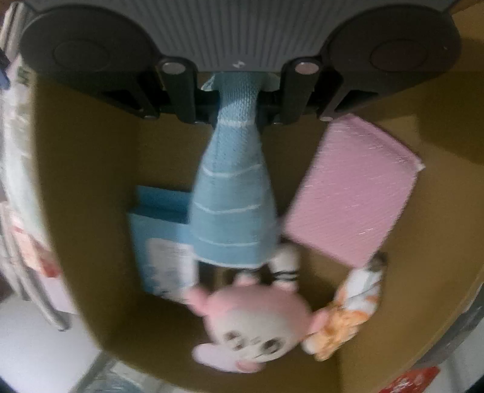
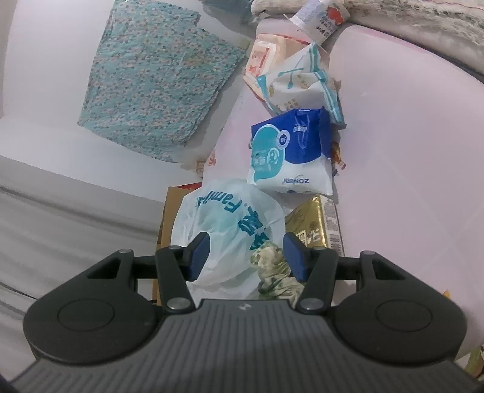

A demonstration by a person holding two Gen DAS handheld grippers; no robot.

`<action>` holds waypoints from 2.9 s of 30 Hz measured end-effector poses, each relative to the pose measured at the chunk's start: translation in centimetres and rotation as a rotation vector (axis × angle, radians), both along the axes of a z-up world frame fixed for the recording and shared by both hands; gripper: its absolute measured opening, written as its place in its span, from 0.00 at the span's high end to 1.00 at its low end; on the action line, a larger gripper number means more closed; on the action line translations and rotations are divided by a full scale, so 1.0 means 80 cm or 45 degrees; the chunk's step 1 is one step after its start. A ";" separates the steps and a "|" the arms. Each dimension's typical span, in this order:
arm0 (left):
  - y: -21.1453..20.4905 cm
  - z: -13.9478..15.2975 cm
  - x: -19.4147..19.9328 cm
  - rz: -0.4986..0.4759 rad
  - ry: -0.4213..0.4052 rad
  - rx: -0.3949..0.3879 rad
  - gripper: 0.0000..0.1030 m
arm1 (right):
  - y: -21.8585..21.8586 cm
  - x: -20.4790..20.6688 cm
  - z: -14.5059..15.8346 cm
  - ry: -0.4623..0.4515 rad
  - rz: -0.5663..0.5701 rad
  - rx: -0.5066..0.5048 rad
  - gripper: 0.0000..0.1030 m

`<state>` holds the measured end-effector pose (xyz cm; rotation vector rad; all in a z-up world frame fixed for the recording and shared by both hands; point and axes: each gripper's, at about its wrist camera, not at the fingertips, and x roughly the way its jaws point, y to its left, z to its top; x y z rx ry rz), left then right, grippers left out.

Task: Organize soft objects
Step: 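Carry the towel into the cardboard box with the left tool and open it, then grasp the blue wet-wipes pack with the right tool while the left tool returns to the bed, then lift the wipes pack with the right tool while the left tool grasps it too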

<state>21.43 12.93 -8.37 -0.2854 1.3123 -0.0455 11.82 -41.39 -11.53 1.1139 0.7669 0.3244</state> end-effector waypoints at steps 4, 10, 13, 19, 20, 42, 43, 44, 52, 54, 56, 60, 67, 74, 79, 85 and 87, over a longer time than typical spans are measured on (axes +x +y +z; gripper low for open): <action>0.016 -0.005 -0.007 0.051 0.002 0.057 0.82 | -0.003 0.002 -0.003 0.010 -0.005 0.003 0.47; 0.021 -0.010 -0.014 0.067 -0.009 0.095 0.79 | -0.004 0.001 -0.004 0.002 -0.004 0.010 0.47; 0.018 -0.013 -0.012 0.065 0.006 0.069 0.70 | -0.005 -0.001 -0.005 0.001 -0.005 0.017 0.46; 0.020 -0.005 -0.022 0.089 -0.043 0.039 0.43 | -0.012 -0.014 0.001 -0.026 -0.018 0.015 0.45; 0.020 0.000 -0.025 0.091 -0.065 0.033 0.41 | -0.014 -0.016 0.002 -0.029 -0.022 0.015 0.44; -0.234 0.163 -0.177 -0.437 -0.880 0.047 0.16 | -0.035 0.013 0.038 -0.094 0.046 -0.297 0.41; -0.252 0.161 -0.179 -0.473 -0.897 0.041 0.16 | -0.034 0.019 0.040 -0.100 0.056 -0.311 0.41; -0.270 0.157 -0.180 -0.510 -0.902 0.038 0.16 | -0.034 0.024 0.041 -0.109 0.064 -0.323 0.41; -0.356 0.100 -0.165 -0.654 -0.801 -0.013 0.31 | -0.037 0.082 -0.007 0.020 0.009 -0.279 0.41; -0.361 0.091 -0.163 -0.668 -0.773 -0.024 0.31 | -0.036 0.095 -0.022 0.056 -0.011 -0.268 0.41; -0.361 0.086 -0.163 -0.674 -0.757 -0.029 0.32 | -0.032 0.105 -0.033 0.067 -0.019 -0.256 0.47; -0.356 0.082 -0.167 -0.674 -0.747 -0.022 0.34 | -0.019 0.118 -0.035 0.055 -0.014 -0.278 0.59; -0.355 0.069 -0.177 -0.690 -0.695 -0.053 0.38 | -0.016 0.111 -0.030 0.051 -0.045 -0.241 0.74; -0.360 0.050 -0.189 -0.736 -0.636 -0.098 0.41 | -0.035 0.087 0.015 0.012 -0.098 -0.380 0.79; -0.368 0.038 -0.195 -0.780 -0.598 -0.129 0.41 | -0.063 0.028 0.038 0.018 -0.149 -0.458 0.80; -0.387 0.024 -0.206 -0.856 -0.562 -0.156 0.41 | -0.100 -0.080 0.015 0.090 -0.298 -0.389 0.81; -0.393 0.019 -0.209 -0.877 -0.551 -0.154 0.41 | -0.104 -0.114 0.001 0.123 -0.333 -0.319 0.81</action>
